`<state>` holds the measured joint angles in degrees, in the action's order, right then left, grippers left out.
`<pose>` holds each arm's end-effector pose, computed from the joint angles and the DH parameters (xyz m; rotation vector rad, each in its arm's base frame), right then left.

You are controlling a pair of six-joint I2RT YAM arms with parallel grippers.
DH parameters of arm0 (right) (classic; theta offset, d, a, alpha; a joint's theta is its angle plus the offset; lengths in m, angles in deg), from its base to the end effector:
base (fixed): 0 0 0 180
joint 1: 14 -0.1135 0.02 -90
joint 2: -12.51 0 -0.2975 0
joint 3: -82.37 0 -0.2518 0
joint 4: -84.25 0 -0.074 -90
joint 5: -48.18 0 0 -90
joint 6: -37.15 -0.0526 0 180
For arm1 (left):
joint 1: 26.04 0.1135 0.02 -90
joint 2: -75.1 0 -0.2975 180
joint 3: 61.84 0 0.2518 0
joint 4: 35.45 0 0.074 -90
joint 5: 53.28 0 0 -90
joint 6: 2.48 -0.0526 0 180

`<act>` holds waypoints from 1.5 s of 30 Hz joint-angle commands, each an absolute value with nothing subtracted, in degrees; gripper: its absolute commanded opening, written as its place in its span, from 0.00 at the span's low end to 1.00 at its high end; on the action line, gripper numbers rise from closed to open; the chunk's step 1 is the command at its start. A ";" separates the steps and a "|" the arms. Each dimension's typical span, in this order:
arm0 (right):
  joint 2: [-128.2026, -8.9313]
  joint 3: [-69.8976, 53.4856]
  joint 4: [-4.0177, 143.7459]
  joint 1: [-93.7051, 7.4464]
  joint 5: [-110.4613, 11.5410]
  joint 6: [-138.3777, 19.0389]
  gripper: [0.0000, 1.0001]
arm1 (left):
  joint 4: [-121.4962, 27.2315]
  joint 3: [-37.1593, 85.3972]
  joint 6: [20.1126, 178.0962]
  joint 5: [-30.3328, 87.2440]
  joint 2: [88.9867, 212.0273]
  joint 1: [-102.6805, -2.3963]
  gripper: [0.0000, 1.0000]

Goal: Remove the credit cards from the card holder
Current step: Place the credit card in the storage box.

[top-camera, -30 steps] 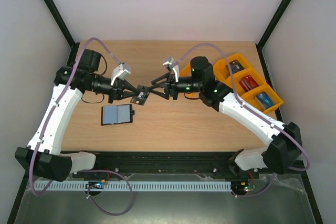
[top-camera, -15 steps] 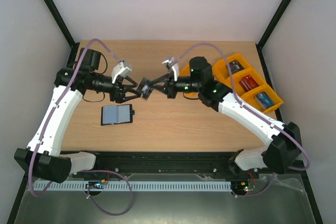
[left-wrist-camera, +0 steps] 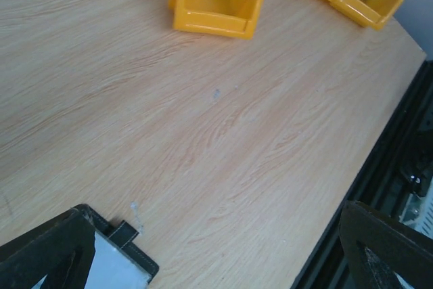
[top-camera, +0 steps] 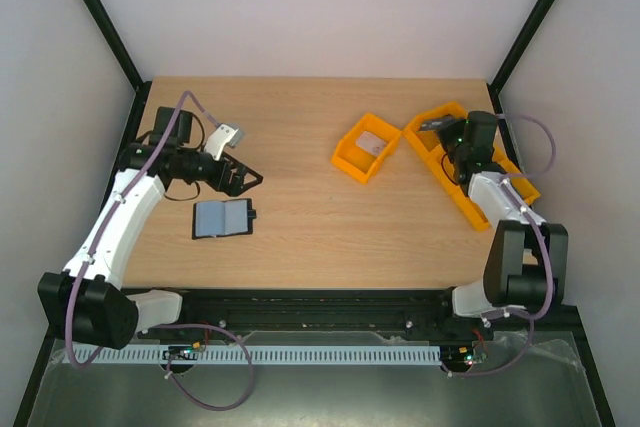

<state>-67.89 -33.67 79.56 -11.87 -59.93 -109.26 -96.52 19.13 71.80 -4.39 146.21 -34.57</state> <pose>0.3279 0.0042 0.2909 0.7971 1.8747 0.9205 0.2351 -0.0702 0.3495 0.7829 2.1933 -0.8131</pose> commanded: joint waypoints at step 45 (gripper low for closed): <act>-101.00 -6.67 81.82 -6.00 -37.28 -128.02 0.56 | -97.40 18.57 67.93 -5.18 149.73 -32.19 0.99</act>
